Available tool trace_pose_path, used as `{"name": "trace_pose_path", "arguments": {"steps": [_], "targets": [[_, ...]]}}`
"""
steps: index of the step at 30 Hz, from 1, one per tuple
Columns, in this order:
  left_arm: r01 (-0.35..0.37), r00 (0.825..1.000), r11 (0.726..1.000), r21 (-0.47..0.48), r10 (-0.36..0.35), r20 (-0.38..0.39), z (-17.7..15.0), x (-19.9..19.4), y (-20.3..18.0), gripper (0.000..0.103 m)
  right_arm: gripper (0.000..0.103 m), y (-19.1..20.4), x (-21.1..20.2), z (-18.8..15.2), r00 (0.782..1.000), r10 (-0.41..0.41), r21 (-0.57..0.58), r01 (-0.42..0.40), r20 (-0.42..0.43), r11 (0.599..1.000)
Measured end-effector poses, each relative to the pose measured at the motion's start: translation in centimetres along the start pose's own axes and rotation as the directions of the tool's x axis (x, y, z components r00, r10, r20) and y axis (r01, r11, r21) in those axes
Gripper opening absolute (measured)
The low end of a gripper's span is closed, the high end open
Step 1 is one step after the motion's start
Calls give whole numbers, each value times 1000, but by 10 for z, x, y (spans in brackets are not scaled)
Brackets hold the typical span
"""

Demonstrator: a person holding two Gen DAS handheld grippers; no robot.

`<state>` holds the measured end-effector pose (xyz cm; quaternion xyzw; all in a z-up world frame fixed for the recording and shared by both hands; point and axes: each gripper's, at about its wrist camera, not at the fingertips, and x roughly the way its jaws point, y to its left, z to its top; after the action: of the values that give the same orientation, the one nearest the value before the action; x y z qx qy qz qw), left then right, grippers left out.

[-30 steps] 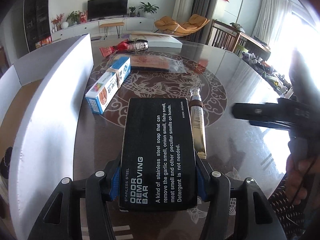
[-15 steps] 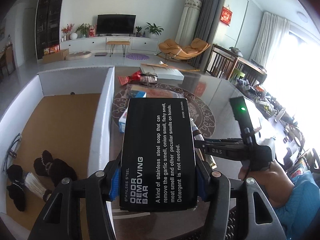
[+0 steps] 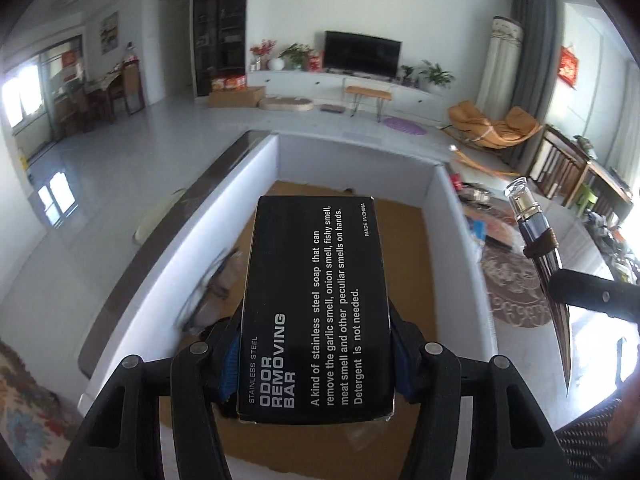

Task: Organize objects
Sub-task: 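Carry the black box and gold tube over the cardboard box and open both grippers, then withdraw both empty grippers from the box back over the table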

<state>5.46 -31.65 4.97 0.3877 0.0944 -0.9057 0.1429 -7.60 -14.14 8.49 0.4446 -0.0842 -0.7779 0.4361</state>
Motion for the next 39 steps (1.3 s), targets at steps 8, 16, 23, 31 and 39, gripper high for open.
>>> {"name": "trace_pose_path", "arguments": {"steps": [8, 16, 23, 31, 39], "targets": [[-135, 983, 990, -44, 128, -134, -21, 46, 26, 83, 66, 7, 51, -22, 983, -181, -105, 179, -10, 978], [58, 998, 997, 43, -56, -40, 2, 37, -57, 86, 89, -121, -59, -59, 849, -494, 84, 487, 189, 869], [299, 954, 919, 258, -297, -49, -7, 7, -182, 88, 89, -231, -121, -147, 607, -791, 279, 749, 77, 601], [426, 905, 811, 401, -381, -192, -35, 6, -292, 94, 89, -253, -145, -183, 598, -799, 400, 720, 59, 568], [378, 926, 788, 486, -310, -217, 21, 66, -332, 94, 89, -249, -140, -185, 618, -783, 383, 708, 71, 594]]}}
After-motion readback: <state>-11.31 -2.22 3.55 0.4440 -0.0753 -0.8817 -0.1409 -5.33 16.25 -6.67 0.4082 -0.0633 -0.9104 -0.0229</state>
